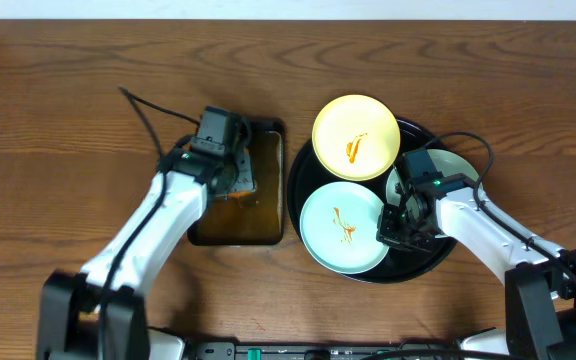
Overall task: Clean dirty plates on tray and stack at the side
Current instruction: 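Lift the sponge out of the water with the left gripper, then scrub the lower green plate with the sponge in the left gripper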
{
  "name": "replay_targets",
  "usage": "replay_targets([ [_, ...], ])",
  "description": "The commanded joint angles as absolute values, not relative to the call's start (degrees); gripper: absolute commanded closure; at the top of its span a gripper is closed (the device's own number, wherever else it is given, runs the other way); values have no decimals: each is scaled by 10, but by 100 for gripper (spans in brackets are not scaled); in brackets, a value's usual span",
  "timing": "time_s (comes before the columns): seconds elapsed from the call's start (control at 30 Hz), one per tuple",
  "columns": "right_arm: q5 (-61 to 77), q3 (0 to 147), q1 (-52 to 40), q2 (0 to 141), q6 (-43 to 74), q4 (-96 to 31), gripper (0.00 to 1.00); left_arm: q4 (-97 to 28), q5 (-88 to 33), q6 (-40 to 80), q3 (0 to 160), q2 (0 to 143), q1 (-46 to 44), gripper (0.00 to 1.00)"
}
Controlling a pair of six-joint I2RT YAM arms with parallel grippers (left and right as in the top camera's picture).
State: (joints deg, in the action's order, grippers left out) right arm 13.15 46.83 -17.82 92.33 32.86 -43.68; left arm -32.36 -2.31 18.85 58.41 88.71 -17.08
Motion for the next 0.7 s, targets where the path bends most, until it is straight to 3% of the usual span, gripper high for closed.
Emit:
replay_targets([
  [0.0, 125, 463, -185, 929, 327, -446, 99, -332, -62, 196, 585, 919, -171, 93],
  [0.4, 125, 463, -185, 929, 327, -446, 99, -338, -95, 193, 586, 929, -171, 92],
  [0.67, 125, 463, -185, 929, 327, -441, 99, -349, -164, 92, 630, 856, -183, 92],
])
